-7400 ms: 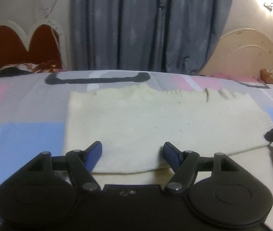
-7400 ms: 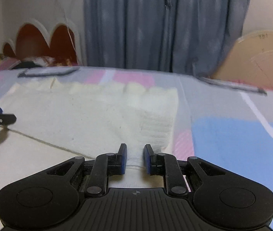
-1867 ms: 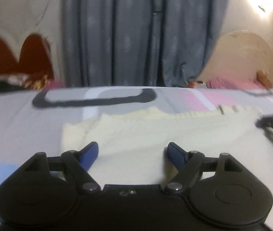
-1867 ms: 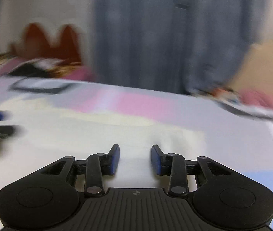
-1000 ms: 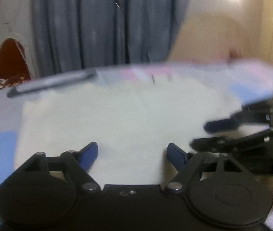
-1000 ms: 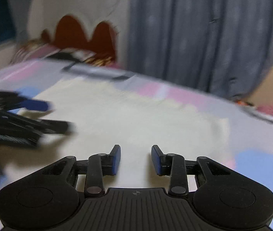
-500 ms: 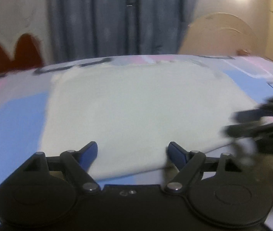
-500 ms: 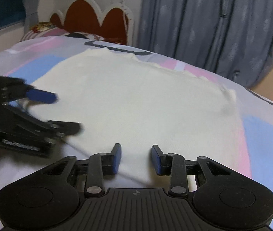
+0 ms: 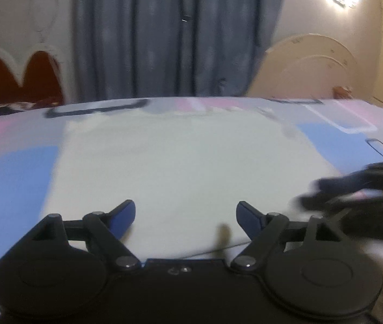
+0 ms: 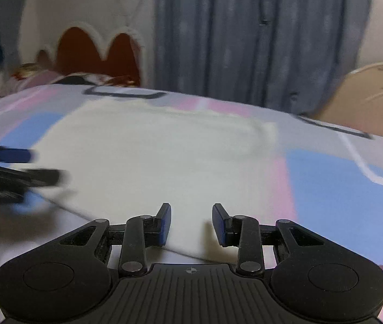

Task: Fold small clothes

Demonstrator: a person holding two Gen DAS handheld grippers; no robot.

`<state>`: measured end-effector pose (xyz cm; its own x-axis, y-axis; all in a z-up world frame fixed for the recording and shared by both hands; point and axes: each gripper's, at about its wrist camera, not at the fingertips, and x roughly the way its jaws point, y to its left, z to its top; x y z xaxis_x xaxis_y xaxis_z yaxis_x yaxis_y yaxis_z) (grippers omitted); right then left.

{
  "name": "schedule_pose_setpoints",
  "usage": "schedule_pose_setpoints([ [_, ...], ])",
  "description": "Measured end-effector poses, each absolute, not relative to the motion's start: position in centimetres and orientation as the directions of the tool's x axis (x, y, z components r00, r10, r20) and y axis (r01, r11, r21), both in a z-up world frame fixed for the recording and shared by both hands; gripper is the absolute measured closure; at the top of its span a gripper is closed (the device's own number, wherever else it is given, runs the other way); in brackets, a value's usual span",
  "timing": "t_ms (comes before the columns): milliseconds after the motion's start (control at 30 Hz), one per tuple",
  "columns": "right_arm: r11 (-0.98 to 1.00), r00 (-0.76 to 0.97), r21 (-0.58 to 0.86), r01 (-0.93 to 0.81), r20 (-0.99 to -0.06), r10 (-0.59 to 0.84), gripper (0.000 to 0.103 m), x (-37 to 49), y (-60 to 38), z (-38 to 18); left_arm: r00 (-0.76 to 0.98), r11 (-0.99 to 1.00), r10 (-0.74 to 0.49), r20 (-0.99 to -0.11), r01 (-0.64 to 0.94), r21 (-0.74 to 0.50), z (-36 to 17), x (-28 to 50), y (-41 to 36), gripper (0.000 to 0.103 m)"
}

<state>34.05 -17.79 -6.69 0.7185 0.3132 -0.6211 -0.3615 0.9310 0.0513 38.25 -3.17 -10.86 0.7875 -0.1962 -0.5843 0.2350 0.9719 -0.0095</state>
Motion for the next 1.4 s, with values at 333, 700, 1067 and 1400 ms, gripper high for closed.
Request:
schedule_pose_setpoints([
  [333, 0.966, 0.709, 0.02, -0.257, -0.676, 0.202, 0.081, 35.1, -21.6, -8.4, 0.765, 0.99, -0.093, -0.637, 0.142, 0.026, -13.3, 39.0, 1.1, 0.018],
  [700, 0.982, 0.784, 0.048, -0.181, -0.596, 0.173, 0.081, 45.3, -23.5, -5.9, 0.761, 0.997, -0.008, -0.649, 0.053, 0.05, -13.1, 47.4, 4.5, 0.015],
  [1067, 0.97, 0.726, -0.021, -0.244, -0.666, 0.168, 0.081, 42.4, -23.0, -8.7, 0.765, 0.996, 0.005, -0.644, 0.057, 0.074, -13.5, 48.2, 3.8, 0.012],
  [1400, 0.978, 0.764, 0.013, -0.21, -0.622, 0.172, 0.081, 40.2, -23.5, -5.3, 0.736, 0.994, 0.003, -0.677, 0.071, 0.082, -12.5, 47.2, 3.8, 0.014],
])
